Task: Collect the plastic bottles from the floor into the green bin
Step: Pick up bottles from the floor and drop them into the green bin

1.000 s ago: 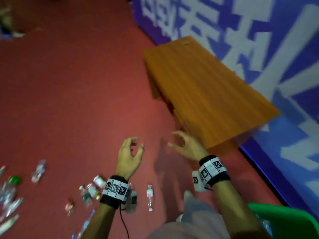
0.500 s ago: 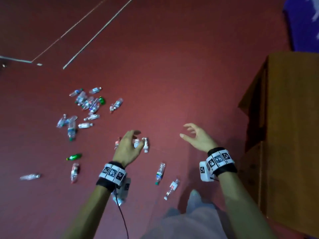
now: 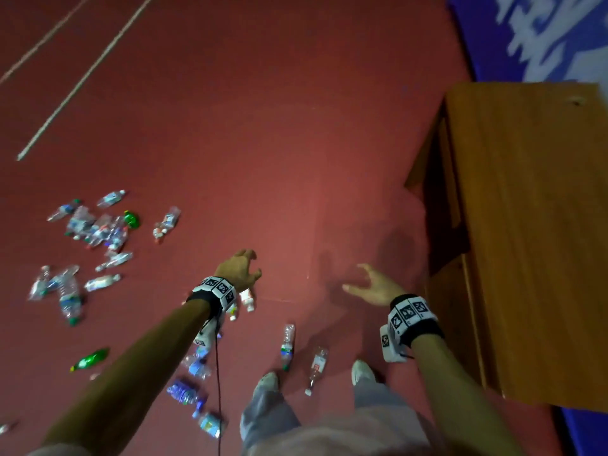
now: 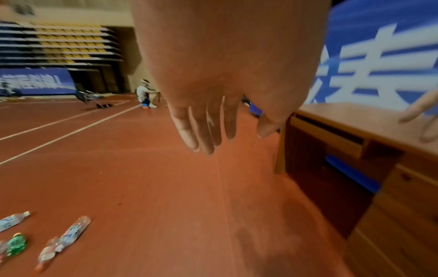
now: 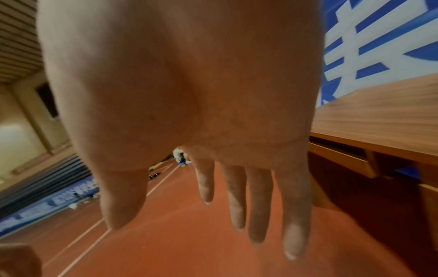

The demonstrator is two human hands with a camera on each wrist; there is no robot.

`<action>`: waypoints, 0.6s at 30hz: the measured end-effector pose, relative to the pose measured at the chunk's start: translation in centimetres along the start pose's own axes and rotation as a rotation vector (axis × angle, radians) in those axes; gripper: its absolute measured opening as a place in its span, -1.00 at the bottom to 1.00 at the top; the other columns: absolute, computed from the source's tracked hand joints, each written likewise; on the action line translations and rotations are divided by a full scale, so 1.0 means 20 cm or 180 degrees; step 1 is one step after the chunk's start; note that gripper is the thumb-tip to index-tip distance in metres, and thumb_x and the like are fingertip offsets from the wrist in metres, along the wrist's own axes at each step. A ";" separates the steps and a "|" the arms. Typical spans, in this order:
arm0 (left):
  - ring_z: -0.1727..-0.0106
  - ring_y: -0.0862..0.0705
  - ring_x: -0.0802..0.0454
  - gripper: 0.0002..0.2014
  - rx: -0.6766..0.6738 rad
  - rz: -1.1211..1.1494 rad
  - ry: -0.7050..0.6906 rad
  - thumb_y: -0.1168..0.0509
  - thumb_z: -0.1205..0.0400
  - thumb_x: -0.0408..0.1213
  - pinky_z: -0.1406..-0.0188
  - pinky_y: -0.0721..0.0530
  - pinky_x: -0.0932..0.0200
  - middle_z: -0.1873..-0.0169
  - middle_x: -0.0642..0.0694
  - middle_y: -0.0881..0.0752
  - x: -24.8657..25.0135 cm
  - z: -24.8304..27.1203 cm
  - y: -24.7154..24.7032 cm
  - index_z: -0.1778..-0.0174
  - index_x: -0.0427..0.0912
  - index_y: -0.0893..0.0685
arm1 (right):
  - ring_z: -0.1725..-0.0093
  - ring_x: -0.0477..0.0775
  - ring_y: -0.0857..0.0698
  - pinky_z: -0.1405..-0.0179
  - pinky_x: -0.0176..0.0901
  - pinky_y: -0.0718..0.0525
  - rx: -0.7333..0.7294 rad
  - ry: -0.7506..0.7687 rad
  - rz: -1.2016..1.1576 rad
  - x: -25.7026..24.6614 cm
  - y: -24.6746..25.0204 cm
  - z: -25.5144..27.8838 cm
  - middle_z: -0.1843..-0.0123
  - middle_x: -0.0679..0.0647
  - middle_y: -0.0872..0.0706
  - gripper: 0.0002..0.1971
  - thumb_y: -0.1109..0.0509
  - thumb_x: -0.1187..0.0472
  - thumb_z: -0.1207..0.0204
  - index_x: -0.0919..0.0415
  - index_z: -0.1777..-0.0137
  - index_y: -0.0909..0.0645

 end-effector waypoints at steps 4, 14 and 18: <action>-0.15 -0.71 -0.22 -0.54 -0.0471 -0.0599 -0.0306 -0.32 -0.70 -0.01 -0.19 -0.72 -0.12 -0.34 -0.21 -0.60 -0.13 -0.20 -0.15 -0.43 -0.19 -0.49 | -0.66 0.16 -0.41 -0.54 -0.07 -0.43 0.0278 -0.0397 -0.0394 0.12 -0.21 0.15 -0.73 0.15 -0.34 -0.05 -0.49 -0.29 -0.52 0.03 -0.77 -0.11; -0.39 -0.57 -0.20 -0.44 -0.0832 -0.2741 -0.2411 -0.26 -0.70 -0.07 -0.41 -0.53 -0.12 -0.44 -0.19 -0.53 -0.07 -0.26 -0.42 -0.62 -0.16 -0.37 | -0.62 0.23 -0.43 -0.61 0.09 -0.43 0.0690 -0.1370 -0.0375 0.44 -0.98 0.77 -0.71 0.19 -0.34 -0.11 -0.43 -0.26 -0.53 -0.13 -0.77 -0.08; -0.41 -0.55 -0.19 -0.41 -0.0949 -0.2733 -0.2500 -0.27 -0.71 -0.06 -0.43 -0.52 -0.08 -0.48 -0.17 -0.50 -0.11 -0.20 -0.58 -0.65 -0.15 -0.34 | -0.66 0.18 -0.36 -0.65 0.04 -0.33 0.0346 -0.1492 -0.0388 0.57 -1.26 0.87 -0.73 0.14 -0.31 -0.23 -0.40 -0.17 -0.63 -0.10 -0.76 -0.15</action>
Point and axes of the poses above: each hand's wrist, its own z-axis away from the middle knuckle, its own y-axis out of the back of the hand, x = y × z, the point moved 4 cm from there along -z, towards the middle knuckle
